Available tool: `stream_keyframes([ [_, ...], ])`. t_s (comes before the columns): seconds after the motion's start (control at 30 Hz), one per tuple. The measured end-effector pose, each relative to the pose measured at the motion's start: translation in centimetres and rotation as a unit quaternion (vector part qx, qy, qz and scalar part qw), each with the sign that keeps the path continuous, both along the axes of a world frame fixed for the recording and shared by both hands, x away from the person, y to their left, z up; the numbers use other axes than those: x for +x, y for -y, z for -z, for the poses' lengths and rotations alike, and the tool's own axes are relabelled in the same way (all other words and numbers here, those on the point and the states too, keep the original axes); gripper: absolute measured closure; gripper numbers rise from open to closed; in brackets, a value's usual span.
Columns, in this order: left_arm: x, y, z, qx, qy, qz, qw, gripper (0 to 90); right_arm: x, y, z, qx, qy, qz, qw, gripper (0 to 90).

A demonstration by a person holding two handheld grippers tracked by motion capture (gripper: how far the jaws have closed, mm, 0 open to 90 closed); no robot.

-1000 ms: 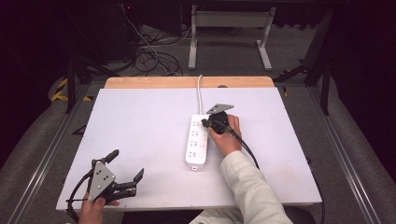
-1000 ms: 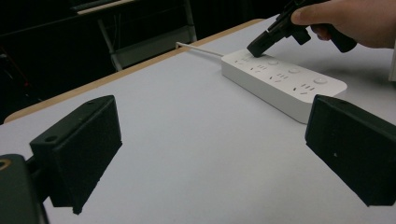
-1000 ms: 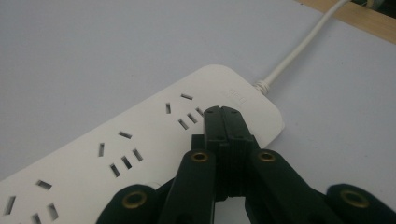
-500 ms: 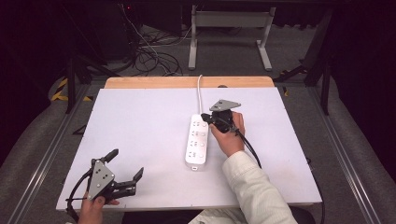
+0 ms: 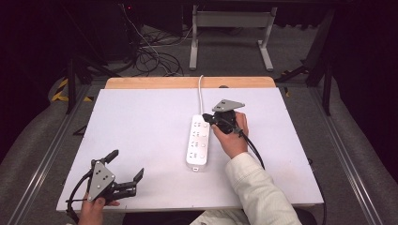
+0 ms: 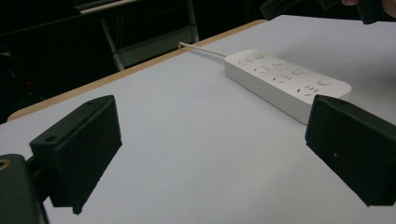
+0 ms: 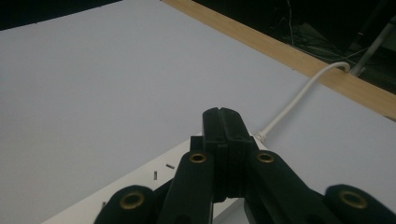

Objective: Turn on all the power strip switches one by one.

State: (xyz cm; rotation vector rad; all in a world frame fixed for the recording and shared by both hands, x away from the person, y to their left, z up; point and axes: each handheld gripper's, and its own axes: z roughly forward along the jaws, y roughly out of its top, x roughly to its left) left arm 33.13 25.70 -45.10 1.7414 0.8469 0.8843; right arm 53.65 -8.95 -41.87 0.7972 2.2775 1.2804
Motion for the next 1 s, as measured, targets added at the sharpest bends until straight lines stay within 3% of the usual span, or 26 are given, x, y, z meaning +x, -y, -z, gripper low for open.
stream_keyframes([
  [0.13, 0.0, 0.0, 0.0, -0.001, 0.000, 0.000, 1.0000, 3.9, -0.4, 0.0, -0.3, 0.000, 0.006, -0.006, 1.0000, 89.9],
  [0.57, 0.0, -0.2, -0.1, 0.003, 0.001, -0.002, 1.0000, 3.9, -2.2, 1.8, -1.8, 0.044, 0.013, -0.040, 0.9982, 45.7],
  [0.7, 0.0, -0.2, 0.0, -0.001, -0.001, -0.002, 1.0000, 3.9, -3.1, 2.6, -2.3, 0.056, 0.023, -0.049, 0.9970, 40.4],
  [0.77, 0.0, -0.2, 0.0, -0.002, -0.001, -0.002, 1.0000, 3.9, -3.7, 3.2, -2.5, 0.064, 0.009, -0.041, 0.9971, 33.0],
  [1.0, 0.0, -0.3, 0.0, -0.003, -0.001, -0.005, 1.0000, 3.9, -5.7, 4.8, -3.1, 0.068, 0.030, -0.042, 0.9964, 25.0],
])
